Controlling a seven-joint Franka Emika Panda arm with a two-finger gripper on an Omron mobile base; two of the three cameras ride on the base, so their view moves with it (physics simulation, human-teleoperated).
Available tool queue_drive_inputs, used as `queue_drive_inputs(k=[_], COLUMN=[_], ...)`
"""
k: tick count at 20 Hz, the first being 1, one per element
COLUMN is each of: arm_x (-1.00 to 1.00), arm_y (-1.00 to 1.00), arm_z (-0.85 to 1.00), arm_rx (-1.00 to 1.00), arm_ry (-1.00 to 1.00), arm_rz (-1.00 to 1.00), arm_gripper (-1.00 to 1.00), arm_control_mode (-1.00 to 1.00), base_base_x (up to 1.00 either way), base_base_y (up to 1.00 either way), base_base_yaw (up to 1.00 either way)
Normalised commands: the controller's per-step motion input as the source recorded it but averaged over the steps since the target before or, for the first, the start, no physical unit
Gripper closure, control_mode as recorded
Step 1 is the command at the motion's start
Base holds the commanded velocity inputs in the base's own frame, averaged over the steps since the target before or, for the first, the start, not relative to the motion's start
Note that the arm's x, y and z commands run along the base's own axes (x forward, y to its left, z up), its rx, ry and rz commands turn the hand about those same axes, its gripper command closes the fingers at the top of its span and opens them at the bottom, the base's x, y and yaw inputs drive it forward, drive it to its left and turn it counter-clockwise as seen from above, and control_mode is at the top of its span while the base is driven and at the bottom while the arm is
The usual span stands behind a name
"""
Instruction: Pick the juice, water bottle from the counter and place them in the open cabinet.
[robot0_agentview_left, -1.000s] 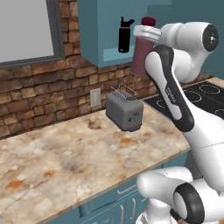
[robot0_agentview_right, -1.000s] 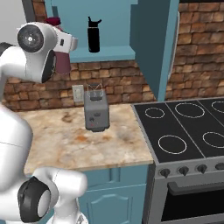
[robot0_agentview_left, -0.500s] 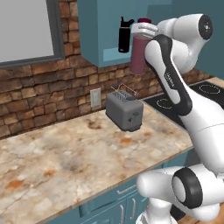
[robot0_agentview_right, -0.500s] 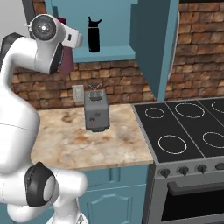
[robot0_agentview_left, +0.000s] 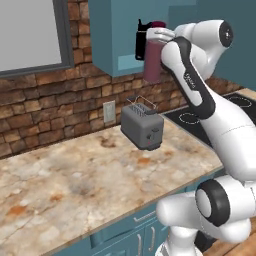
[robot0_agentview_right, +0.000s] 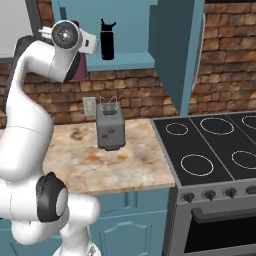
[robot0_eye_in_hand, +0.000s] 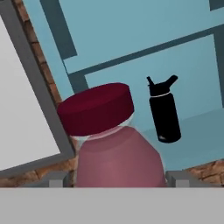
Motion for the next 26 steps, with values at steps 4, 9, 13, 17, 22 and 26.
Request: queue_drive_inputs(k=[4,9,13,17,22,26], arm_x=[0.50,0.44,0.36,0.39,0.42,0.35], arm_y=[-0.03,0.00,0.00,0.00,0.00,0.00], arm_z=[0.00,0.00,0.18,0.36,0.19,0.00], arm_rx=[0.00,0.00,0.00,0.00,0.00,0.00], arm_ry=[0.00,0.00,0.00,0.00,0.00,0.00], arm_rz=[0.10,0.09,0.06,0.04,0.03,0.05], arm_gripper=[1.00,1.00,1.00,1.00,1.00,1.00], arm_control_mode=[-1.00,-1.00,-1.00,-1.00,-1.00,-1.00], base_base_x=[0.00,0.00,0.00,0.00,0.00,0.00], base_base_y=[0.00,0.00,0.00,0.00,0.00,0.00], base_base_yaw=[0.00,0.00,0.00,0.00,0.00,0.00])
